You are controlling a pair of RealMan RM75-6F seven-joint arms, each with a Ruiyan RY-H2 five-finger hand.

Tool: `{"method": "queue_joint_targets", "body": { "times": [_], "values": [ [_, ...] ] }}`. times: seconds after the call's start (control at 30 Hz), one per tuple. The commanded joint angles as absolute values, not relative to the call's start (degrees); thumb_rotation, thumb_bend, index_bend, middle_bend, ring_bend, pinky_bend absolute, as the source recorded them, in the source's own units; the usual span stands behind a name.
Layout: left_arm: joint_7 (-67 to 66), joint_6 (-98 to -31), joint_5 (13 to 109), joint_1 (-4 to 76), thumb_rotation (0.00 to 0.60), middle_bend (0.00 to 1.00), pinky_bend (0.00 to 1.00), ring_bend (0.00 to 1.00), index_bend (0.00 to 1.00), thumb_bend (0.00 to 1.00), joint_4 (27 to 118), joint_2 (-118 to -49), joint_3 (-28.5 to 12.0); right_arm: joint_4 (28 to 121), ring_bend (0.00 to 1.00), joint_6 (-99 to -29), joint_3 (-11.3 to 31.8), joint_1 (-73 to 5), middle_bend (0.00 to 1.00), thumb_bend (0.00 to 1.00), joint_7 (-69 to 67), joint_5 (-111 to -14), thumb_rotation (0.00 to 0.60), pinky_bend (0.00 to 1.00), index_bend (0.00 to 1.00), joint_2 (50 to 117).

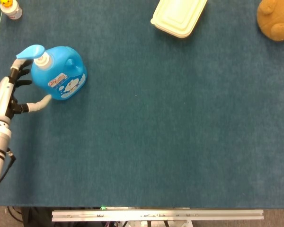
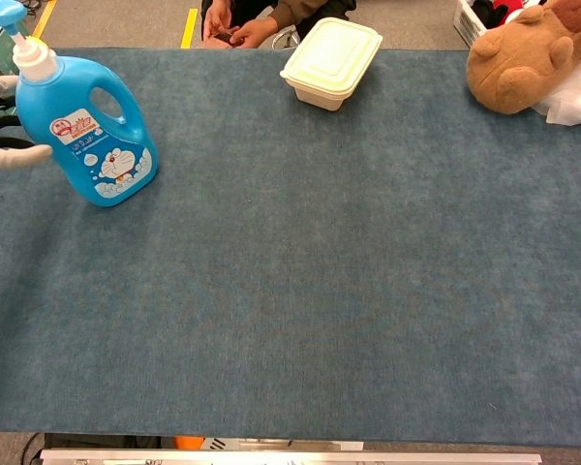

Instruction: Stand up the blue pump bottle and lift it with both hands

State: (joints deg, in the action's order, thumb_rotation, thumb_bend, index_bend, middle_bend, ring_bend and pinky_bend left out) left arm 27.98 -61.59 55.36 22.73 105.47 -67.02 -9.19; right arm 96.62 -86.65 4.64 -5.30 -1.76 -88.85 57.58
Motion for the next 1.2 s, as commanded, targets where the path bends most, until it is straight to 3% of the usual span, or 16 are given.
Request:
{"method": "queue_joint_targets", "body": {
  "times": [0.03,0.43,0.8,0.93,1.2],
  "values": [
    [26.6,-61.7,53.8,22.8,0.6,0.12,0.23,0.14,0.08,0.22,105.4,-68.4,-10.3,96.4,0.26,-86.7,4.6,-5.2,0.25,0.04,-2.0,-88.7,0.6,0.27,0.06,57.6],
    [23.0,-61.1,48.5,23.8,0.6,0.18,0.27,0.21,0.18,0.22,103.8,-72.9,-13.6,95.9,0.26,-86.8,4.7,-5.1,0.25,0.04,-2.7,-88.4,0.6,0.27,0.06,57.6],
    [22.9,-59.0,45.4,23.9,0.6,0.29,0.34,0.35,0.29,0.22,101.6,-75.2,-16.1,96.0,0.26,-86.5,4.6,-5.2,0.25,0.04,-2.5,-88.6,0.6,0.27,0.06,57.5],
    [24.5,-58.4,46.8,23.6,0.6,0.34,0.44,0.44,0.36,0.22,101.3,-74.8,-17.4,96.3,0.26,-86.4,4.6,-5.4,0.25,0.04,-2.4,-88.7,0.6,0.27,0.06,57.4],
    [30.7,-53.4,53.8,22.6,0.6,0.41,0.44,0.45,0.41,0.22,102.0,-71.2,-18.8,98.8,0.26,-84.9,4.6,-6.8,0.25,0.04,-2.0,-90.1,0.6,0.27,0.06,56.2]
  ]
}}
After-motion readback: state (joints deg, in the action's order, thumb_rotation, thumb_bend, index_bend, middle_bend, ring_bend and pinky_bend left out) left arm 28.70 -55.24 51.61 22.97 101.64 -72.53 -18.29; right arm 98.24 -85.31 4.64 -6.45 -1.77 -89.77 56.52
